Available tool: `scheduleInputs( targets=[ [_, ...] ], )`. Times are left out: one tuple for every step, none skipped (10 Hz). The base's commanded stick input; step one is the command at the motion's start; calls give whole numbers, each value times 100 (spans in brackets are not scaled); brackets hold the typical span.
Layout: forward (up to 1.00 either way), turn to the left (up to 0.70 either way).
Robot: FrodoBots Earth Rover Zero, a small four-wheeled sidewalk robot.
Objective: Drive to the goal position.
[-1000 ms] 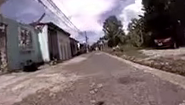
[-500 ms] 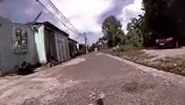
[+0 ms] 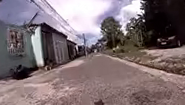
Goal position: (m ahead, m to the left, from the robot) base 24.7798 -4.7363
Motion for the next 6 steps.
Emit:
scheduleInputs(
  targets=[
    [70,0],
    [70,0],
    [70,0],
    [70,0],
    [70,0],
    [70,0]
  ],
)
